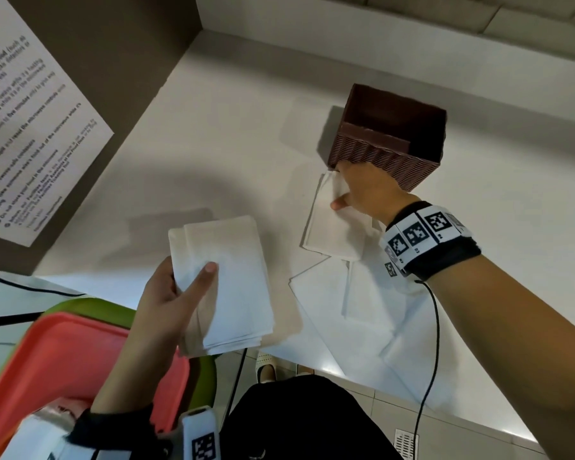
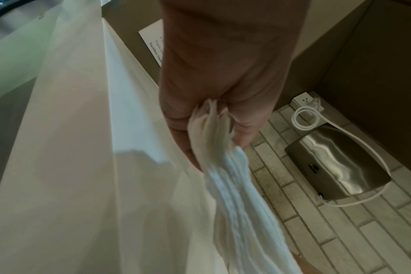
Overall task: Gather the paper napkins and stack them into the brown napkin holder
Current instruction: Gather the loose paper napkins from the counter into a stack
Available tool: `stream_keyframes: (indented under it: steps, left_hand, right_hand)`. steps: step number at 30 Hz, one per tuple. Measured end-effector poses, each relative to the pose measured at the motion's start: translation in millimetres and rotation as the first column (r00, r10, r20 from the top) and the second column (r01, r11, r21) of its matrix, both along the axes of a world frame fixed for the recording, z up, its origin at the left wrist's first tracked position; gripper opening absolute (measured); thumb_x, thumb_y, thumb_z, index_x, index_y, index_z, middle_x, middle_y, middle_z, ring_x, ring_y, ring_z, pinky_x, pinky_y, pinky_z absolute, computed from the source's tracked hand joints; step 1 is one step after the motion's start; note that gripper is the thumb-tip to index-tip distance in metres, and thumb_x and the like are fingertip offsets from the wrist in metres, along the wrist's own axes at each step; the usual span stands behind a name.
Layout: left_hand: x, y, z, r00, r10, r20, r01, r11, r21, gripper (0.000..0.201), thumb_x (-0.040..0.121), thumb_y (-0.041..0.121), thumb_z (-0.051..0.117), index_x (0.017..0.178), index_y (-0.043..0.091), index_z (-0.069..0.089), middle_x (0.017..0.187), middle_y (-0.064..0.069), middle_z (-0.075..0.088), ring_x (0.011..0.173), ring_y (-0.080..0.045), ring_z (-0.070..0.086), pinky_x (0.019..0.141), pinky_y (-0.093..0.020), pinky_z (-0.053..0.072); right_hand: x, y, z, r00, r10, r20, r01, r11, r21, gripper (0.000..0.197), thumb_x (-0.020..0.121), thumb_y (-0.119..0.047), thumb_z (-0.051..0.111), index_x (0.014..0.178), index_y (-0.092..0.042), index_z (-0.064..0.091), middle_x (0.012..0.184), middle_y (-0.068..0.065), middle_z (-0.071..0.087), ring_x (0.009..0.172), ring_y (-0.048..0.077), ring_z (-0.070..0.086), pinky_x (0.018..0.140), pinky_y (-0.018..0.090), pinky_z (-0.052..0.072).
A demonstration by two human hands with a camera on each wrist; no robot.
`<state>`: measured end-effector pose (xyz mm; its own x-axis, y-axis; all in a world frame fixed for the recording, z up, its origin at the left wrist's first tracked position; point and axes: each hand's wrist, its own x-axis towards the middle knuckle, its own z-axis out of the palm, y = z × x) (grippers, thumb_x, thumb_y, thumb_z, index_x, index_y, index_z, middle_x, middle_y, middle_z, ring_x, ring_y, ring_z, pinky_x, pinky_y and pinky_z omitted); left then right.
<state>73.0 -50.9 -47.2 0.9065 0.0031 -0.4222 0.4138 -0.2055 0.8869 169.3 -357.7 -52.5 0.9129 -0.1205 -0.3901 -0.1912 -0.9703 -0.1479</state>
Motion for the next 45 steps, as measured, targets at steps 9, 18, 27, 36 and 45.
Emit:
stream_keyframes:
  steps: [9, 18, 27, 36, 45]
  left_hand:
    - [9, -14, 2, 0.998, -0.031, 0.046, 0.029, 0.999, 0.039, 0.031, 0.092, 0.033, 0.064, 0.119, 0.019, 0.061, 0.108, -0.001, 0.072, 0.101, -0.023, 0.068, 0.089, -0.049, 0.055]
    - [23, -35, 28, 0.957, -0.088, 0.277, 0.071, 0.995, 0.071, 0.016, 0.093, 0.023, 0.062, 0.109, 0.021, 0.064, 0.091, 0.008, 0.073, 0.077, 0.002, 0.070, 0.058, -0.013, 0.051]
    - [0, -59, 25, 0.894, -0.447, 0.030, 0.446, 0.894, 0.038, 0.014, 0.087, 0.036, 0.063, 0.098, 0.034, 0.072, 0.093, 0.003, 0.077, 0.089, -0.019, 0.073, 0.071, -0.032, 0.055]
    - [-23, -46, 19, 0.883, -0.430, -0.191, 0.404, 0.901, -0.158, 0.062, 0.069, 0.081, 0.056, 0.106, 0.035, 0.073, 0.099, 0.001, 0.079, 0.086, -0.019, 0.076, 0.070, -0.036, 0.052]
    - [-28, -64, 19, 0.850, -0.515, -0.111, 0.515, 0.857, -0.032, 0.033, 0.082, 0.035, 0.064, 0.115, 0.038, 0.062, 0.104, 0.011, 0.077, 0.087, -0.008, 0.075, 0.069, -0.024, 0.055]
  right_hand:
    - [-22, 6, 16, 0.885, 0.088, 0.456, -0.110, 0.994, 0.023, 0.028, 0.076, -0.026, 0.078, 0.098, -0.011, 0.074, 0.110, 0.013, 0.058, 0.106, 0.036, 0.049, 0.080, 0.034, 0.030]
    - [-106, 19, 144, 0.931, 0.088, 0.355, -0.299, 0.743, 0.599, 0.012, 0.075, -0.023, 0.078, 0.085, -0.024, 0.071, 0.076, -0.009, 0.071, 0.076, 0.001, 0.067, 0.064, 0.008, 0.047]
    - [-122, 58, 62, 0.973, -0.132, 0.187, -0.016, 0.776, 0.631, 0.044, 0.086, -0.023, 0.071, 0.125, -0.016, 0.053, 0.108, 0.002, 0.068, 0.099, 0.015, 0.064, 0.076, 0.016, 0.041]
    - [-149, 87, 29, 0.894, -0.145, 0.423, -0.139, 0.809, 0.572, 0.018, 0.088, 0.001, 0.057, 0.105, -0.002, 0.060, 0.119, 0.015, 0.053, 0.086, 0.032, 0.068, 0.074, 0.041, 0.057]
    - [-162, 82, 33, 0.904, -0.160, 0.397, -0.115, 0.803, 0.585, 0.030, 0.090, -0.010, 0.062, 0.120, -0.009, 0.058, 0.125, 0.010, 0.054, 0.107, 0.028, 0.059, 0.091, 0.041, 0.050]
